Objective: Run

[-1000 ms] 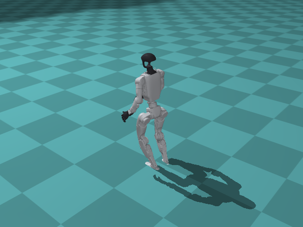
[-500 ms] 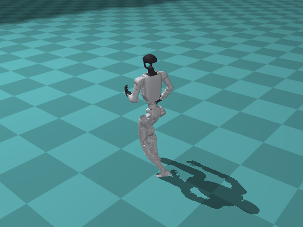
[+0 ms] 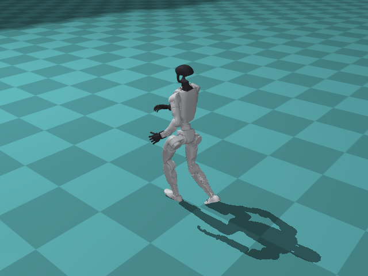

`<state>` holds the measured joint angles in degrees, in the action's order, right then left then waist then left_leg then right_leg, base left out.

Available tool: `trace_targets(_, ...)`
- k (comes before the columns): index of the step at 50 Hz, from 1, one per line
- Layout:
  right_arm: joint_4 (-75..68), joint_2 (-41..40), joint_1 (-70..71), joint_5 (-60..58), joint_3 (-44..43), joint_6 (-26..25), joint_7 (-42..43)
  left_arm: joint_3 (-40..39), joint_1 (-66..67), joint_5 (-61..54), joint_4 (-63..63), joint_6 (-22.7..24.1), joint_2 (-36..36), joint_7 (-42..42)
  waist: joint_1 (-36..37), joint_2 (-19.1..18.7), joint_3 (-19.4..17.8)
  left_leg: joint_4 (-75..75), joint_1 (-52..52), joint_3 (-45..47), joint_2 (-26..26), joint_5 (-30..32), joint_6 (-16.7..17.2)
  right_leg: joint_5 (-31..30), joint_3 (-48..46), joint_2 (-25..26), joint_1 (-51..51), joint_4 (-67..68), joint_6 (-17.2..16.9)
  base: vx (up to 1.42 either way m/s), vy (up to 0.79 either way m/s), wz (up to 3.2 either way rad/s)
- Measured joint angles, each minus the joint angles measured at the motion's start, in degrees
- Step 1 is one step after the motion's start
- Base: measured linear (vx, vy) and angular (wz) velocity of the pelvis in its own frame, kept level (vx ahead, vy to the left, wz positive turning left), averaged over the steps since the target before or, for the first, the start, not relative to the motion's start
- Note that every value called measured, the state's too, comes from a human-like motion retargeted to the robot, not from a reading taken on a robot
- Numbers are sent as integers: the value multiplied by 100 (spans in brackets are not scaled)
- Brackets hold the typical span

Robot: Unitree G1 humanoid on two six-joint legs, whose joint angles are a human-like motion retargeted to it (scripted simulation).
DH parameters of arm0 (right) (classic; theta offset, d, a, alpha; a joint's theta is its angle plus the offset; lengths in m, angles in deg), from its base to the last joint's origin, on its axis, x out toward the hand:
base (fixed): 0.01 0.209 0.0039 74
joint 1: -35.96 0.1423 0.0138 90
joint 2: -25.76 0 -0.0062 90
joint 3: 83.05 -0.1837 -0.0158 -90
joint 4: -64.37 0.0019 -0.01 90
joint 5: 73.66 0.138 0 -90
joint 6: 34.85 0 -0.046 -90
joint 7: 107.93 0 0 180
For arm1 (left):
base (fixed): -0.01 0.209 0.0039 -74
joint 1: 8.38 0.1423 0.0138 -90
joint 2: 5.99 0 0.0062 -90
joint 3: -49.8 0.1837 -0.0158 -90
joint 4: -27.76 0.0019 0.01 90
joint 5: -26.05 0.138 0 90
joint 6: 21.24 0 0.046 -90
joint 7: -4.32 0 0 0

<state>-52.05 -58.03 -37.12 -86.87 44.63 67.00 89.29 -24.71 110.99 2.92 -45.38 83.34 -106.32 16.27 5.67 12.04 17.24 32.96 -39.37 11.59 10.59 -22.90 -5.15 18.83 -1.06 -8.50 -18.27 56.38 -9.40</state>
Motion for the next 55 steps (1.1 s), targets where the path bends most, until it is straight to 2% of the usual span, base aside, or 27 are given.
trace_targets(3, 32, -72, -303, -127, -6, 16, -60, -20, -99, 333, 65, -8, 0, 118, -205, 101, -43, 651, 93, -11, 270, -367, -332, -261, -4, -375, -184, 1371, -51, -1, 5, 20)
trace_targets(5, -92, -152, -547, -211, -59, -41, -18, 6, -389, 607, 175, -35, 29, 286, -368, 147, -137, 1242, 135, -15, 375, -823, -597, -230, -7, -605, -460, 2395, 48, -2, 5, 4)
trace_targets(7, -382, -240, -799, -302, -138, -134, 75, 82, -902, 826, 376, -84, 99, 526, -534, 126, -231, 1649, 240, -33, 379, -1267, -768, 64, -4, -732, -898, 3193, 272, -3, 5, -8)
trace_targets(10, -1046, -295, -1104, -423, -284, -194, 172, 240, -1902, 983, 726, -137, 306, 865, -731, -65, -328, 1697, 644, -83, 222, -1700, -789, 633, -37, -702, -1745, 3758, 692, -1, 4, -20)
trace_targets(13, -1620, -146, -1490, -470, -386, -172, 185, 375, -2613, 974, 653, -114, 587, 977, -962, -341, -343, 1155, 1357, -124, 56, -1750, -583, 1071, -187, -556, -2420, 3379, 929, 0, 0, 0)
trace_targets(16, -1897, 108, -1970, -464, -498, -121, 145, 533, -3038, 951, 228, 11, 807, 908, -1186, -606, -306, 437, 2120, -187, -117, -1422, -237, 1260, -422, -343, -2731, 2187, 945, 7, -3, 25)
trace_targets(20, -1929, 430, -2674, -448, -687, -63, 89, 803, -3355, 974, -447, 337, 956, 680, -1299, -944, -168, -37, 2835, -217, -544, -727, 290, 1086, -652, 274, -2629, -188, 693, 7, -7, 19)
trace_targets(22, -1838, 535, -2985, -456, -788, -26, 70, 930, -3413, 1072, -727, 490, 968, 566, -1221, -1111, -73, 253, 2924, -223, -862, -435, 494, 888, -692, 686, -2423, -1264, 597, 4, -7, -6)
trace_targets(24, -1741, 569, -3179, -462, -819, 11, 103, 1011, -3383, 1132, -957, 580, 964, 502, -1128, -1216, -17, 947, 2877, -237, -1170, -221, 594, 776, -698, 995, -2276, -1719, 628, -1, -7, -10)
trace_targets(28, -1510, 534, -3181, -449, -734, 67, 224, 1117, -3128, 1121, -1239, 592, 940, 443, -872, -1295, -48, 2975, 2588, -290, -1773, -57, 497, 1078, -688, 1389, -2138, -1088, 1065, -4, -7, -7)
trace_targets(31, -1365, 482, -2702, -526, -558, 38, 366, 1107, -2815, 1102, -1164, 403, 875, 494, -576, -1307, -231, 4659, 2092, -348, -2242, -307, 137, 1698, -661, 1587, -2036, -197, 1515, -5, -7, 0)
trace_targets(34, -1345, 383, -1871, -656, -333, -16, 507, 1009, -2437, 1183, -833, 192, 762, 582, -276, -1186, -407, 5768, 1295, -402, -2424, -798, -317, 2223, -537, 1614, -1848, 322, 1696, -5, -5, 13)
trace_targets(37, -1256, 222, -927, -602, -178, -41, 568, 768, -1932, 1170, -501, 92, 540, 553, -99, -922, -462, 5835, 347, -373, -2186, -1170, -601, 2410, -322, 1449, -1511, 292, 1580, -3, -1, 26)
trace_targets(39, -977, 138, -512, -444, -150, -28, 574, 573, -1448, 1108, -427, 85, 327, 462, 10, -735, -433, 5257, -110, -275, -1905, -1221, -609, 2256, -153, 1313, -1154, 33, 1377, 1, 3, 20)
trace_targets(43, -203, 64, -126, -86, -163, 61, 483, 182, -496, 983, -397, 149, -51, 257, 211, -394, -298, 3070, -456, -3, -1258, -921, -314, 1442, 70, 948, -360, -657, 813, 4, 6, 24)
trace_targets(48, 667, 106, -161, 103, -159, 245, 179, -176, 261, 900, -340, 227, -213, 85, 151, -61, -38, -226, -2, 129, -218, 31, 90, 249, 87, 239, 141, -636, 154, 3, 6, 54)
trace_targets(51, 915, 97, -330, 25, -124, 341, 61, -220, 379, 1009, -333, 240, -160, 111, -6, 19, 32, -287, 68, 132, 121, 72, -16, -140, 78, -110, 180, 230, -7, -2, 4, 52)
trace_targets(55, 863, 27, -764, -218, -160, 310, 26, -171, 5, 1465, -232, 219, -98, 363, -309, 160, -74, 920, 103, 150, 429, -488, -538, -333, 76, -642, 11, 1957, 7, -3, 4, 30)
